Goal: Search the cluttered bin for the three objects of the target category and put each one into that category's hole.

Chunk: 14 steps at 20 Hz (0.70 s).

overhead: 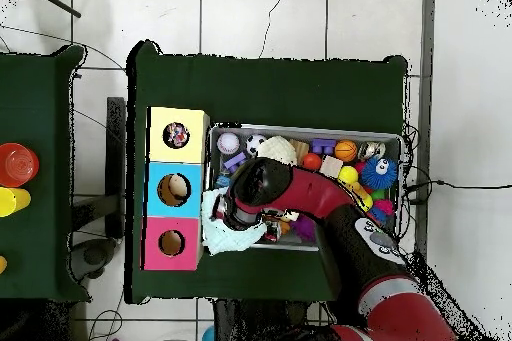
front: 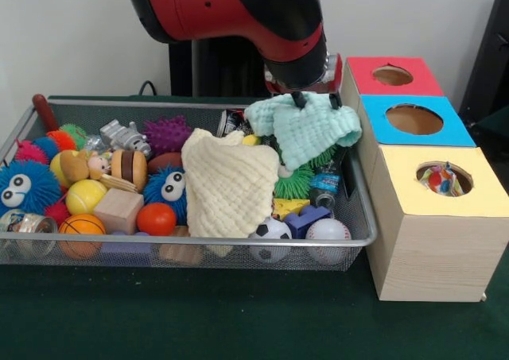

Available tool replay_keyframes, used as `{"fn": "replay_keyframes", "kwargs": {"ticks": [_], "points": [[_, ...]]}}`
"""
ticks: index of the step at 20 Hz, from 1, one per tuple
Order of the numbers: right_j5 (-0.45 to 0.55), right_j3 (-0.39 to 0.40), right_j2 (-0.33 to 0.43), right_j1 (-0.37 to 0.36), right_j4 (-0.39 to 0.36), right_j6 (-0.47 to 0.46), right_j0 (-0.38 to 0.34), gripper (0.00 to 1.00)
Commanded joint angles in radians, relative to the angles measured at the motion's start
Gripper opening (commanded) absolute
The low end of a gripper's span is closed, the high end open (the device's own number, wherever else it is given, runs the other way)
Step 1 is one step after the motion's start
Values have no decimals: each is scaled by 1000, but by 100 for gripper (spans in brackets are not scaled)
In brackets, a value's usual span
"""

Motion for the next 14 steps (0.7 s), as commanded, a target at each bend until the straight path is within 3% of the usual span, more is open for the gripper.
{"fn": "replay_keyframes", "kwargs": {"ticks": [1, 2, 14], "points": [[-77, -67, 11, 19, -42, 25, -10, 100], [-73, -72, 12, 21, -44, 25, -10, 0], [-85, -75, 21, 21, -52, 5, -16, 0]]}}
